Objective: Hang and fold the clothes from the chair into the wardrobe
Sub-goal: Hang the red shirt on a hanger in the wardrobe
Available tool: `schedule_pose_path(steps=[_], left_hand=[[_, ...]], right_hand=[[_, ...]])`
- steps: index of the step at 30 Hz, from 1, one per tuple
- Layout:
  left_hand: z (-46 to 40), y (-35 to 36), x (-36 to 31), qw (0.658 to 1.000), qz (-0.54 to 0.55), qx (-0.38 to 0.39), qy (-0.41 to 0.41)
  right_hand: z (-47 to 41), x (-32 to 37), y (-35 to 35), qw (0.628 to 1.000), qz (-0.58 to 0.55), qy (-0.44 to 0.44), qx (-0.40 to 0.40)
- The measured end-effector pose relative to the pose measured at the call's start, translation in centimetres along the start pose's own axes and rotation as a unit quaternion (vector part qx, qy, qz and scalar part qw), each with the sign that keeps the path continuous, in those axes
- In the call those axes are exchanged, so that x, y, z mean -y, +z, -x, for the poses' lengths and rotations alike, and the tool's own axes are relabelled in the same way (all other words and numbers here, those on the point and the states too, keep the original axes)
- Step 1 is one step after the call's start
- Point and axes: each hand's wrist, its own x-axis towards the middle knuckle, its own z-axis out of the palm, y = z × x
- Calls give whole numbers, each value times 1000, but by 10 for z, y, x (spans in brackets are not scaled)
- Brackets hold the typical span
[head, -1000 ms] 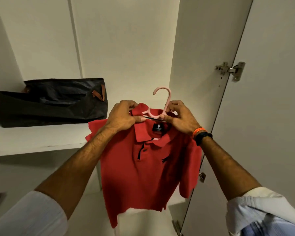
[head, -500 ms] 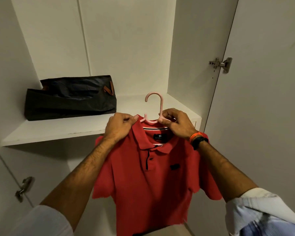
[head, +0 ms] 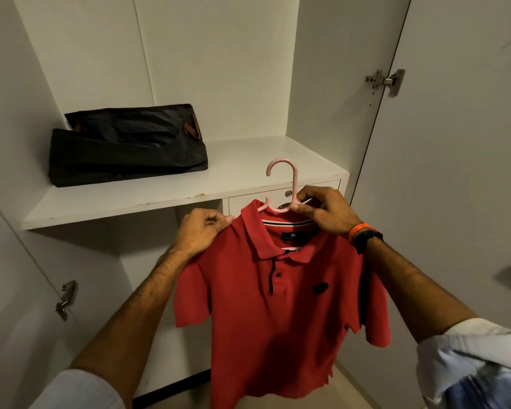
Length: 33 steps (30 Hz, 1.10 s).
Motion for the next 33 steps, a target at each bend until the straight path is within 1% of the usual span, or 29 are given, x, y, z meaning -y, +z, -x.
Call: schedule_pose_path(steps=[5,10,13,17,19,23,26,28,31,33], left_hand=[[17,-14,6,998,-57,-18,-6],[25,-17,2,997,-44,-52,-25],[26,-10,-6,992,-4,-112,-55],[26,2,-12,978,-27,-188,-84],[25,0,-14,976,-57,-184,-97],[25,-4,-11,974,-93,-148,-146],[26,0,-21,963,-180,-112,-166],[22,9,-37,966,-195,-110,-126],[17,27,-73,984,-136,-119,-4],[15,39,-95,988,-112,-93,50]], right_hand=[[8,-6,-8,999,-13,-26,-21],[8,-13,-18,998,-34,-44,-21],[7,-19,-25,997,-56,-60,-9],[4,-27,-35,997,-47,-64,3],[4,-30,-37,997,-42,-60,-3],[2,-34,-32,997,-16,-58,-48],[1,-33,-23,998,-25,-43,-42],[0,-34,-18,997,-40,-49,-46],[-6,-34,-14,998,-32,-49,-37],[-10,-33,-12,998,-22,-54,-24]])
